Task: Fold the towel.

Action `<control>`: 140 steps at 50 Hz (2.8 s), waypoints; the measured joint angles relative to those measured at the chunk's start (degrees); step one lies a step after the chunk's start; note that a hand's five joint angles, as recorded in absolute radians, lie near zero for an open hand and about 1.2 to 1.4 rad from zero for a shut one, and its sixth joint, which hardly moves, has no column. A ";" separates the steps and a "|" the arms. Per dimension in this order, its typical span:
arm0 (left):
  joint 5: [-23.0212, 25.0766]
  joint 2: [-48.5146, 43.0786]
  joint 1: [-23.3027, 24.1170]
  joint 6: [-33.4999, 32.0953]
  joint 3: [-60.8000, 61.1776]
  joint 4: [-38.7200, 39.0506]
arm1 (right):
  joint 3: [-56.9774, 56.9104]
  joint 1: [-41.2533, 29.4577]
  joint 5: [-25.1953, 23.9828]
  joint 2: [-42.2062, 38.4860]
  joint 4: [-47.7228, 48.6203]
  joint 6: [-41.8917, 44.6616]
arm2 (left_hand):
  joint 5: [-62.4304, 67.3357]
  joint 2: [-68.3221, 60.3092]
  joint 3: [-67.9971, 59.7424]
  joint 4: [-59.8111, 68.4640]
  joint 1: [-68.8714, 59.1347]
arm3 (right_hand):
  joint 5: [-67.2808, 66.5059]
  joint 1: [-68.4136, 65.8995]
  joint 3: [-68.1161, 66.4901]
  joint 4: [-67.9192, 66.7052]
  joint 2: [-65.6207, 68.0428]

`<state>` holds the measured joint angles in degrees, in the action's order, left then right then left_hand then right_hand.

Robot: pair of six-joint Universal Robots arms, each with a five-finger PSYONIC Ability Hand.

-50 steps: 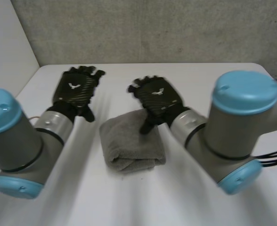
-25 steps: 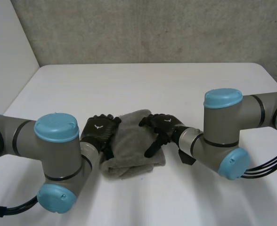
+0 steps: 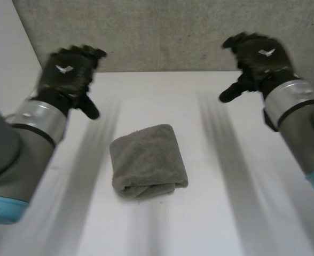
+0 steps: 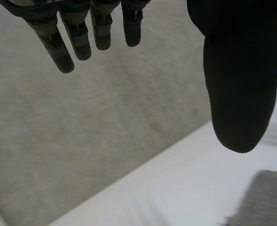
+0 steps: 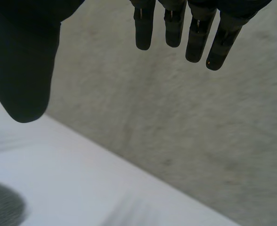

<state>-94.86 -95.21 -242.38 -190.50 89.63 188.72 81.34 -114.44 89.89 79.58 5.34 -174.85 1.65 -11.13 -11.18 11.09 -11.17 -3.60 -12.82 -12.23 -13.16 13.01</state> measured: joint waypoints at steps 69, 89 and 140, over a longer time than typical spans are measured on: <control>0.12 5.73 -4.64 3.78 1.03 -6.54 | 5.42 2.86 -0.73 7.37 -0.95 4.42 | -0.17 1.35 1.37 -1.22 1.20 | 0.19 0.00 0.00 0.00 0.00; 0.06 6.02 -4.77 3.88 2.53 -6.48 | 5.83 2.13 -0.85 7.66 -1.30 4.43 | -0.17 1.35 1.37 -1.23 1.21 | 0.26 0.00 0.00 0.00 0.00; 0.12 6.35 -4.86 3.90 2.55 -6.43 | 5.91 2.15 -0.77 8.28 -1.22 5.06 | -0.17 1.37 1.37 -1.23 1.21 | 0.26 0.00 0.00 0.00 0.00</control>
<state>-94.75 -88.86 -247.24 -186.59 92.19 182.29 87.25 -112.29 89.12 87.86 4.11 -169.79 1.48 -9.76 -9.81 9.86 -9.97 -3.34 -12.82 -12.23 -13.16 13.01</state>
